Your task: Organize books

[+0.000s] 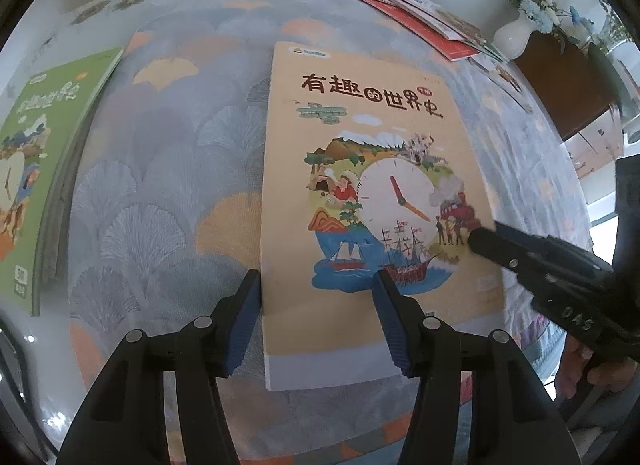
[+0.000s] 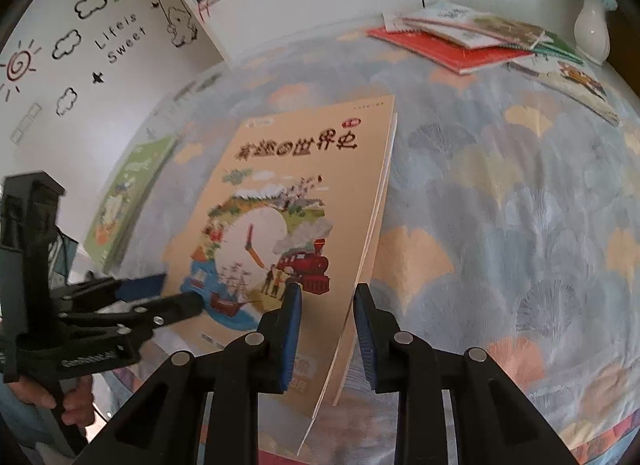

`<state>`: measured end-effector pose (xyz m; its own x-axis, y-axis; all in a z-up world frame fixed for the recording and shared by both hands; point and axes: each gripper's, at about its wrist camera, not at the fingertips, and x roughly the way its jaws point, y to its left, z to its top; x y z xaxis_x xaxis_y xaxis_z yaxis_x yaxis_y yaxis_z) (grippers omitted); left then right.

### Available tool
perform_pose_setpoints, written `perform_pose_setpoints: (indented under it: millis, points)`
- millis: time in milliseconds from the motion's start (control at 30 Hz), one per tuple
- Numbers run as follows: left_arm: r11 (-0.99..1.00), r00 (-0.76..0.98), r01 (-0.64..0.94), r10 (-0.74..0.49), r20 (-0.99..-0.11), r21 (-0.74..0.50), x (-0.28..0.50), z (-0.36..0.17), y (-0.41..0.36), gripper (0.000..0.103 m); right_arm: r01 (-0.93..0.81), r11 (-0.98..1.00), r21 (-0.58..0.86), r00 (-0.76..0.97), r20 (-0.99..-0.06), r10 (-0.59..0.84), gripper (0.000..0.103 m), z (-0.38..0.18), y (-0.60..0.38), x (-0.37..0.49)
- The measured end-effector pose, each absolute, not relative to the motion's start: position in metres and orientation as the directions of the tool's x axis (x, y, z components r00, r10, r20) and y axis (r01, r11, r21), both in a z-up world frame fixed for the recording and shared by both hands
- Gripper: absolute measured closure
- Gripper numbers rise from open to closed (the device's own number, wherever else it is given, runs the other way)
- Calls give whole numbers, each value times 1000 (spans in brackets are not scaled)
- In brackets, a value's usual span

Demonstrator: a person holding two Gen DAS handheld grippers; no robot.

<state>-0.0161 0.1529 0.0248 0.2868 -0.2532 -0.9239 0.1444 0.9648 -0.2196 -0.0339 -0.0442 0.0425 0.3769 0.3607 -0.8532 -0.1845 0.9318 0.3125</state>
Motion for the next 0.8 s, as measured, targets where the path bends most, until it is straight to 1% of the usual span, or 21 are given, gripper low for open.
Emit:
perform_pose_setpoints:
  millis: [200, 267, 333, 400, 433, 467, 500, 533, 567, 633, 733, 800]
  points:
    - [972, 286, 140, -223, -932, -189, -15, 23, 148, 48, -179, 929, 323, 364, -856, 368, 74, 40, -46, -32]
    - [972, 281, 144, -219, -934, -185, -13, 23, 145, 44, -183, 930, 320, 362, -857, 366, 73, 41, -45, -32]
    - [973, 277, 151, -209, -938, -172, -13, 23, 142, 42, -184, 929, 320, 361, -858, 366, 73, 41, -44, -32]
    - [972, 268, 158, -213, -940, -175, -11, 22, 140, 37, -187, 931, 314, 361, -859, 362, 72, 41, -43, -32]
    - [970, 265, 162, -219, -939, -180, -11, 22, 139, 31, -189, 932, 308, 361, -861, 358, 70, 41, -42, -33]
    - [966, 256, 173, -233, -938, -192, -10, 21, 137, 23, -193, 934, 301, 357, -865, 353, 67, 40, -41, -32]
    - [963, 249, 182, -240, -938, -198, -9, 20, 134, 20, -201, 932, 303, 350, -866, 357, 65, 39, -39, -32]
    - [962, 242, 191, -240, -940, -197, -8, 18, 132, 15, -206, 929, 306, 349, -864, 362, 59, 39, -37, -32]
    - [962, 241, 197, -233, -942, -188, -8, 18, 130, 16, -217, 927, 305, 346, -864, 366, 53, 40, -34, -32]
    - [960, 246, 203, -240, -939, -192, -7, 18, 130, 15, -222, 932, 286, 348, -870, 349, 53, 38, -32, -31]
    - [957, 256, 177, -271, -928, -231, -5, 18, 135, 16, -202, 926, 319, 355, -857, 373, 50, 37, -36, -29]
    - [958, 260, 161, -273, -926, -238, -6, 19, 135, 17, -194, 930, 313, 375, -852, 365, 49, 36, -36, -28]
